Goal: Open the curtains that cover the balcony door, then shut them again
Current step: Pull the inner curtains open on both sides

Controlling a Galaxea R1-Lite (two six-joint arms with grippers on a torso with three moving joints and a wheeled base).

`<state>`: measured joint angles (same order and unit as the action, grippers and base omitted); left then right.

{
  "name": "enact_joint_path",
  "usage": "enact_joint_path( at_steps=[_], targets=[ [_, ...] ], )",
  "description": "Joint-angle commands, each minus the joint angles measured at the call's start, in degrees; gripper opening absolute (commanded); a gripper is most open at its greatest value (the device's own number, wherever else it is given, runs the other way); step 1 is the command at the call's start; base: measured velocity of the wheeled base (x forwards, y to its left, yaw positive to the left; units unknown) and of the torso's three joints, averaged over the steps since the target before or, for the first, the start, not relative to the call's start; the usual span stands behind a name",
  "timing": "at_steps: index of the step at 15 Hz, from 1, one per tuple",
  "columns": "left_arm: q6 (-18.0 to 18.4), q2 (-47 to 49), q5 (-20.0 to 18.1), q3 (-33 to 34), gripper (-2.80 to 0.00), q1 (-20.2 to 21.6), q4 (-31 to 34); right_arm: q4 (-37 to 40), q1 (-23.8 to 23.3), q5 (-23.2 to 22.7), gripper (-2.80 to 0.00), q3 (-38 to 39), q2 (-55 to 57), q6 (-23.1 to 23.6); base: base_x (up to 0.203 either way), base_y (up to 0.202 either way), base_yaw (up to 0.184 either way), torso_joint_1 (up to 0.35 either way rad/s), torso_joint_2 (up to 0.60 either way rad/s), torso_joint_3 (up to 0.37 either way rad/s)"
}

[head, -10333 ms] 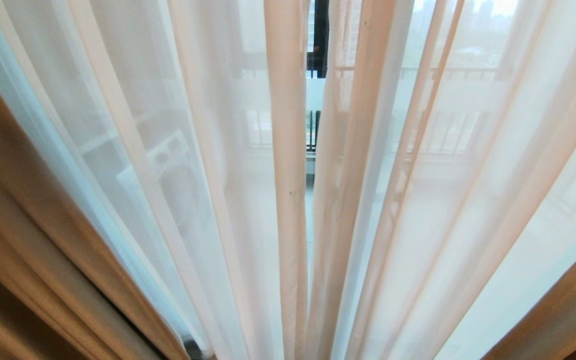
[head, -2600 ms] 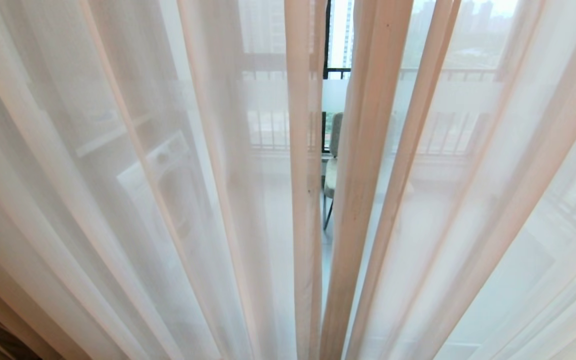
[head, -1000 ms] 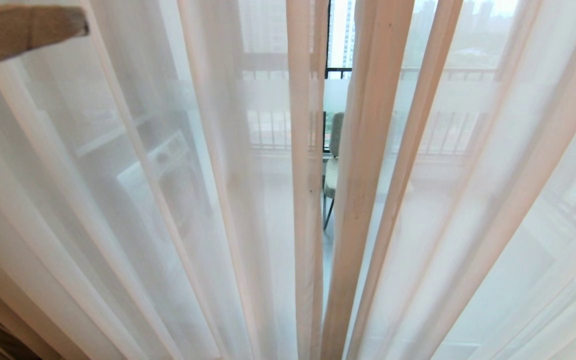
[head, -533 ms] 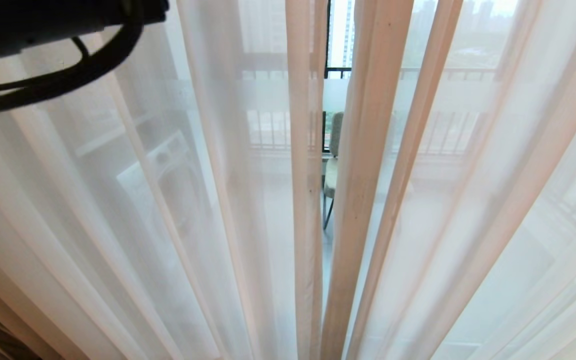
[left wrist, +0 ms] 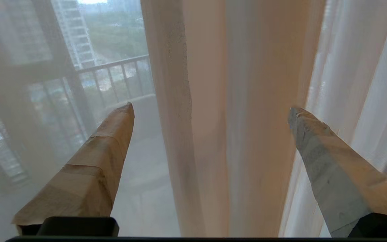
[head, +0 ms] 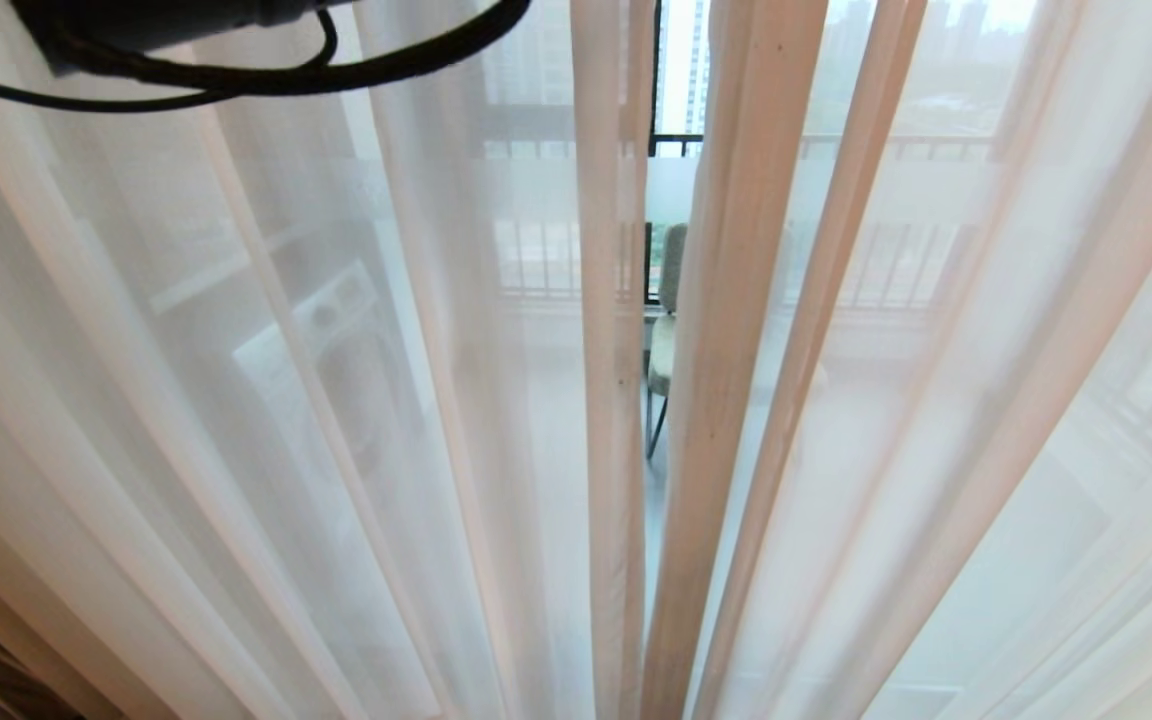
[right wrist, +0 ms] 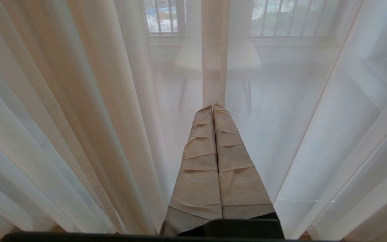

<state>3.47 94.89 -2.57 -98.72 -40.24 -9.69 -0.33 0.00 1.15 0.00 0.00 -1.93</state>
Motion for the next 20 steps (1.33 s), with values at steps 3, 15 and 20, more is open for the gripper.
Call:
enact_joint_path(
  at_steps=[3,15,20],
  targets=[
    [1.5,6.6,3.2,-6.3,0.00,0.1,-0.2,0.0,0.0,0.0,-2.80,0.0,0.0,0.0,0.000,0.000,0.000,0.000,0.00,0.000],
    [3.9,15.8,8.0,-14.7,0.00,0.2,-0.3,0.0,0.0,0.0,-2.80,0.0,0.0,0.0,0.000,0.000,0.000,0.000,0.00,0.000],
    [5.3,18.0,10.2,-14.3,0.00,0.2,-3.0,0.0,0.0,0.0,-2.80,0.0,0.0,0.0,0.000,0.000,0.000,0.000,0.00,0.000]
  ],
)
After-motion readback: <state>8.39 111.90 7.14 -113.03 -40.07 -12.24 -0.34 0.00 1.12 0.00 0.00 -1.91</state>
